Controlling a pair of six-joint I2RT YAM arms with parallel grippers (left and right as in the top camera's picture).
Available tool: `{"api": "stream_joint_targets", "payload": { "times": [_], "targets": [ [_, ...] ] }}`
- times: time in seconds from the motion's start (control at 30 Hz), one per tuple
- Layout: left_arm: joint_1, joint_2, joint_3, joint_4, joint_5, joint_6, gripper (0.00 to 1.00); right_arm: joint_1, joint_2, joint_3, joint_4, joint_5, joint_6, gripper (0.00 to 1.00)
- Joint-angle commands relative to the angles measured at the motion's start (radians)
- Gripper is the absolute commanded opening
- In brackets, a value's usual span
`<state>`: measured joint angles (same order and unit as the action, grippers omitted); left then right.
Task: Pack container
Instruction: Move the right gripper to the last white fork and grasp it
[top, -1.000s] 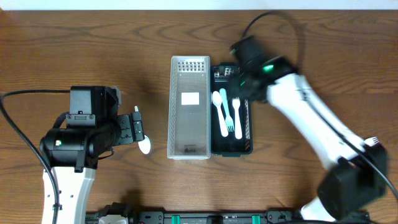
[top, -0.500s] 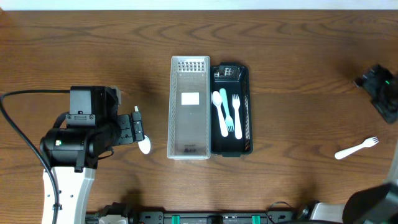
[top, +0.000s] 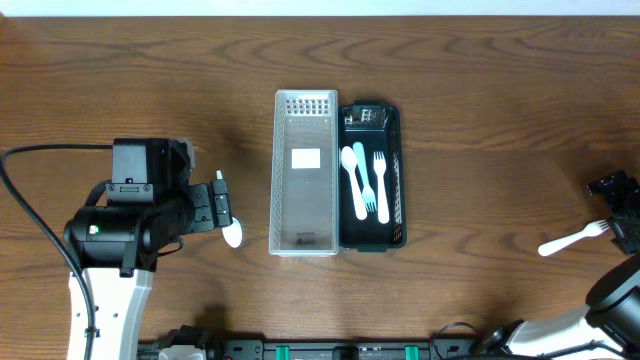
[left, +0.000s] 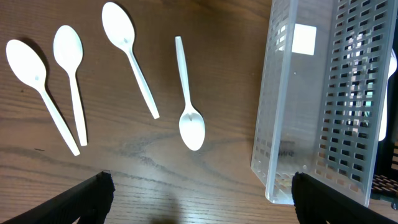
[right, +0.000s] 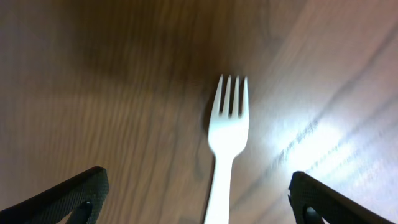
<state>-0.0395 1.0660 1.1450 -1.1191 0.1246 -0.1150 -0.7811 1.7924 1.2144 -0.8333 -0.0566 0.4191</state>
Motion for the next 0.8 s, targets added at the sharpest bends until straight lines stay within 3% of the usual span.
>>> {"api": "stream_joint_targets", "payload": {
  "times": [0.0, 0.43, 0.77],
  "targets": [
    [0.005, 0.0, 0.018, -0.003, -0.005, 0.003, 0.93, -0.014, 0.047, -0.005, 0.021, 0.0, -0.028, 0.97],
    [0.005, 0.0, 0.018, -0.003, -0.005, 0.003, 0.93, -0.014, 0.146, -0.005, 0.061, 0.103, -0.004, 0.97],
    [0.005, 0.0, 0.018, -0.002, -0.005, 0.003, 0.93, -0.014, 0.147, -0.006, 0.066, 0.136, 0.021, 0.88]
  ]
}}
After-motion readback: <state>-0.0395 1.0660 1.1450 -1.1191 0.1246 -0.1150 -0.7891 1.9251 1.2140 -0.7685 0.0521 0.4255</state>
